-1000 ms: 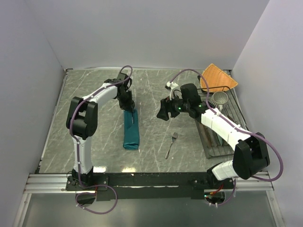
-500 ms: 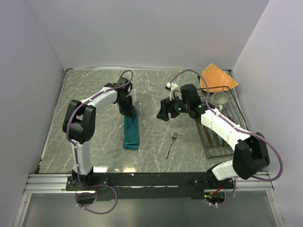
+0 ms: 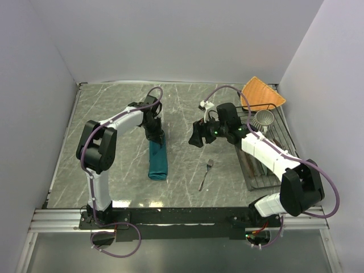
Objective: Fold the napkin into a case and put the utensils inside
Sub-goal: Insert the spoon into the folded napkin.
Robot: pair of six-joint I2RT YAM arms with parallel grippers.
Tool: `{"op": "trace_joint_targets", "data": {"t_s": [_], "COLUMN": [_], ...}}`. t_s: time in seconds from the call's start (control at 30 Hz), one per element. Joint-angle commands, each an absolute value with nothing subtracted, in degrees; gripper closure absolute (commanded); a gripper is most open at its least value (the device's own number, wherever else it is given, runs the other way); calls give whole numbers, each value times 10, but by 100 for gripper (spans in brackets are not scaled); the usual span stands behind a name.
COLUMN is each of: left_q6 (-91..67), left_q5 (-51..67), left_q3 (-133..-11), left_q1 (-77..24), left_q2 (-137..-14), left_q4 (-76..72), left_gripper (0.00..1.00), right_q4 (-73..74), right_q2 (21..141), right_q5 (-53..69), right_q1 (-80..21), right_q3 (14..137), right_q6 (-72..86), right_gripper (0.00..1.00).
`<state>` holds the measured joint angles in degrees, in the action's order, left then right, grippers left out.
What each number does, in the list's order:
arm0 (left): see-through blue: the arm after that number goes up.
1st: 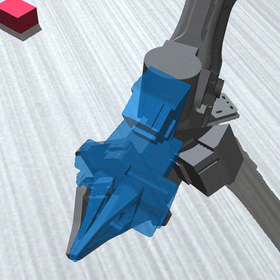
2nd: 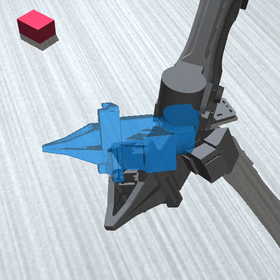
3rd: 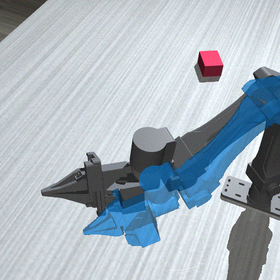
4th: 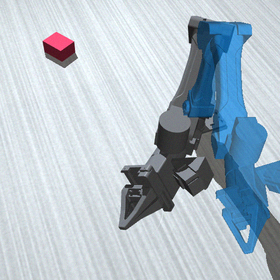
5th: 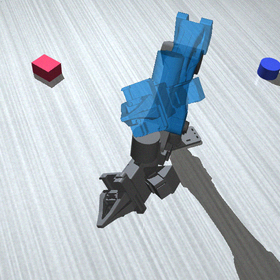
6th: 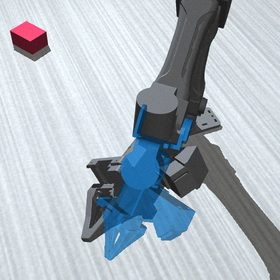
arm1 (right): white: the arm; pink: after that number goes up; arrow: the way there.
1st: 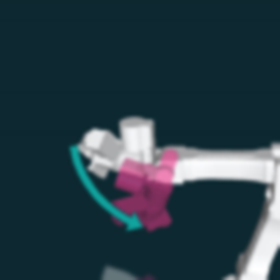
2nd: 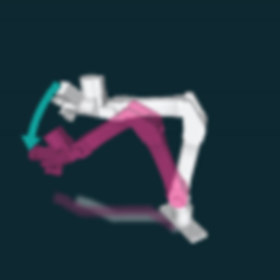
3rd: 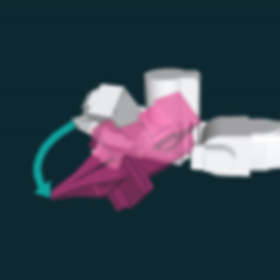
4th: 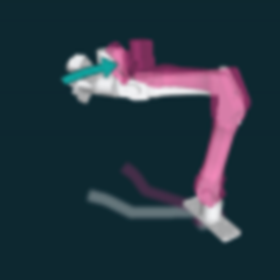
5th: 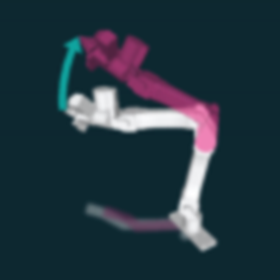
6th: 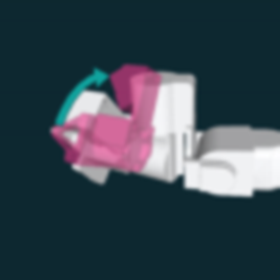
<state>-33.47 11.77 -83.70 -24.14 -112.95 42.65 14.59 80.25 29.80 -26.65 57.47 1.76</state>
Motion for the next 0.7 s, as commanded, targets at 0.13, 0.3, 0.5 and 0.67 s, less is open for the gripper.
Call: {"op": "trace_joint_targets", "data": {"t_s": [0.13,0.3,0.5,0.67], "left_q6": [-347,-346,-346,-337], "left_q5": [123,120,113,93], "left_q3": [-835,-835,-841,-868], "left_q1": [-245,-245,-246,-243], "left_q2": [-1126,-1131,-1129,-1120], "left_q4": [428,432,438,447], "left_gripper": [97,94,81,70], "right_q4": [136,140,152,178], "right_q2": [771,768,766,767], "right_q5": [298,295,292,286], "right_q1": [-272,-271,-271,-271], "right_q3": [563,560,557,563], "right_q6": [11,10,5,-24], "right_gripper": [21,21,20,20]}}
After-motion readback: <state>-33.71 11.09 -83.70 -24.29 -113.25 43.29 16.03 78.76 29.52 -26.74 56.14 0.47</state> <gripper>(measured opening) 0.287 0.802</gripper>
